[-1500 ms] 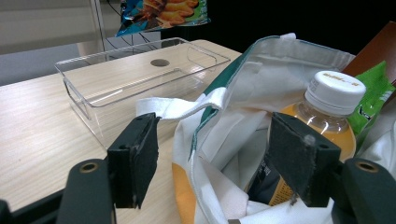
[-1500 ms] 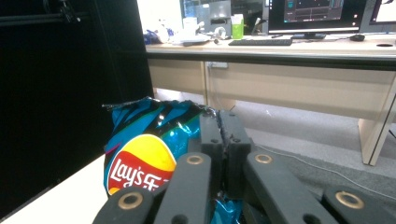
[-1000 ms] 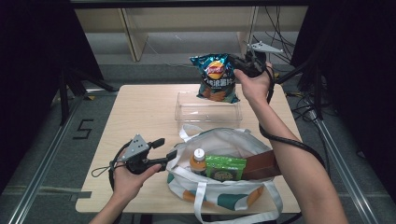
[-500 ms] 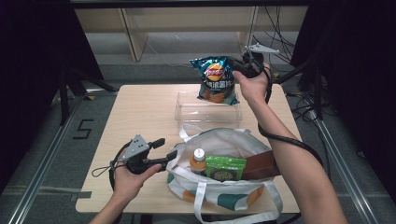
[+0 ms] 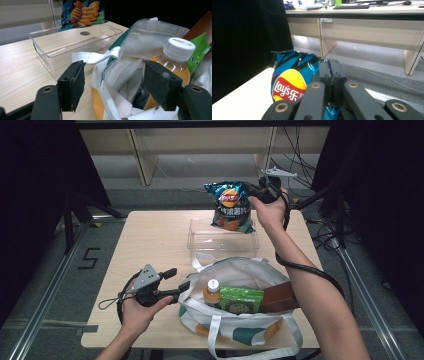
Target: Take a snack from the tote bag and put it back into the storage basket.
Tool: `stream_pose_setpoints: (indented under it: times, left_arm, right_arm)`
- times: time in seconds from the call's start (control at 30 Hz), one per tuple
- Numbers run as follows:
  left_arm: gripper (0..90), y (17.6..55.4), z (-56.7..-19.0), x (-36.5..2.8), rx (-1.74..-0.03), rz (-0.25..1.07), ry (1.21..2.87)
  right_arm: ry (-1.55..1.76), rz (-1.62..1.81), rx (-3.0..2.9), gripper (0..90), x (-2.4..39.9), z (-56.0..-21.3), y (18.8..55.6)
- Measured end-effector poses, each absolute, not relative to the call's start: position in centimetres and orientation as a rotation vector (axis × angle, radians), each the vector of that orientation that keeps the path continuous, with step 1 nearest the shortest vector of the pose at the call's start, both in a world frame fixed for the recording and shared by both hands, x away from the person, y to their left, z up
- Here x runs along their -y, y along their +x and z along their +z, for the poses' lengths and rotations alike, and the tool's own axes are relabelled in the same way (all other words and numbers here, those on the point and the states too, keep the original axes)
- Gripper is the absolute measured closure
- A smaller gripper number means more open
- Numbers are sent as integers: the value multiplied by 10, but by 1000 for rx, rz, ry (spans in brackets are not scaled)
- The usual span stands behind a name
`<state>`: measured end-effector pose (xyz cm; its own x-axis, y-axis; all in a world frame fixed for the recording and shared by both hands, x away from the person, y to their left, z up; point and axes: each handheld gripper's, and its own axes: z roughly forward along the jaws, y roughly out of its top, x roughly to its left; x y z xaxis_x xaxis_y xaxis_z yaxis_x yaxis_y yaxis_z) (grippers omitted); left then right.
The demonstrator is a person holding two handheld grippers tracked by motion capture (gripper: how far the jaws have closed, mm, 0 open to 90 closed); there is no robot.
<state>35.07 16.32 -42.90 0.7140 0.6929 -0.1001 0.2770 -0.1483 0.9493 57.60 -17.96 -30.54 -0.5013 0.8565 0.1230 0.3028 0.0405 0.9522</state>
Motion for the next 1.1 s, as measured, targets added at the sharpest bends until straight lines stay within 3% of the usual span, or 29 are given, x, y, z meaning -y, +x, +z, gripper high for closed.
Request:
stream_pose_setpoints:
  times: [1.1]
  left_arm:
    - [329, 350, -429, -163, -784, 433, 1722]
  right_arm:
    - [1202, 1418, -1874, 892, 176, -324, 587]
